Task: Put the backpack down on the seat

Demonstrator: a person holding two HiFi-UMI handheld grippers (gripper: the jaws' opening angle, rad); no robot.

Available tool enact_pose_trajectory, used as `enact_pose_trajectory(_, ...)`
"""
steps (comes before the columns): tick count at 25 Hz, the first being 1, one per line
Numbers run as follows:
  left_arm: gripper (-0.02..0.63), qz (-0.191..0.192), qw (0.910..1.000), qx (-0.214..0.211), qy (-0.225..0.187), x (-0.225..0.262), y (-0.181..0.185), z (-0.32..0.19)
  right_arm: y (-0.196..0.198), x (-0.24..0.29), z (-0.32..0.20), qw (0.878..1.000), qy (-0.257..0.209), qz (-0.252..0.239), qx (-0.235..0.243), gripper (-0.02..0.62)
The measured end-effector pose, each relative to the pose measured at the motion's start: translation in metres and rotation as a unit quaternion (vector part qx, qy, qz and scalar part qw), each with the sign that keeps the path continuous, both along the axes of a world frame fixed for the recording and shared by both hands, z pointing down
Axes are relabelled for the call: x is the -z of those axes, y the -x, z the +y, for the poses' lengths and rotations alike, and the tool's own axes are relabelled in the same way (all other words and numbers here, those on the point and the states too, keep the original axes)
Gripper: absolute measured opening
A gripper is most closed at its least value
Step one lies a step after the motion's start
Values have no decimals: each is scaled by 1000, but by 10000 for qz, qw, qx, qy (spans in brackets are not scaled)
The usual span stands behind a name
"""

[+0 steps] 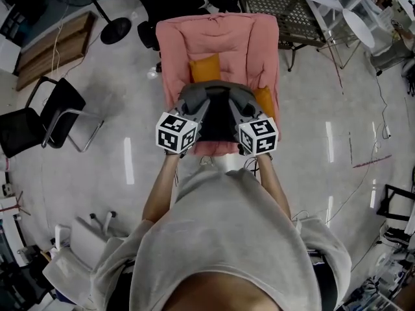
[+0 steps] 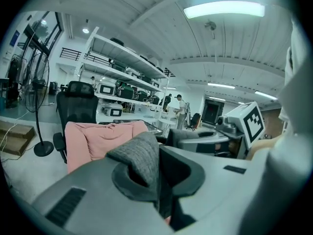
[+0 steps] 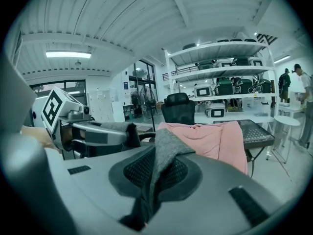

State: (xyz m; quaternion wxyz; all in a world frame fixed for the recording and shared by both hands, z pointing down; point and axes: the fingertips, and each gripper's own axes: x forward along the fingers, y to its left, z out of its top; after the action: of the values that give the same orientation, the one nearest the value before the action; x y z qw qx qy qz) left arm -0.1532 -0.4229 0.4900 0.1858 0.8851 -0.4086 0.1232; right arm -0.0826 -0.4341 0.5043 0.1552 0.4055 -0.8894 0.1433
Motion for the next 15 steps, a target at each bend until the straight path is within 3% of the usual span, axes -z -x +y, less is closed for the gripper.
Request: enact_pose_trajectory(15, 31, -292, 9991, -227, 226, -31, -27, -13, -27, -32, -10, 9991, 363, -110, -185, 28)
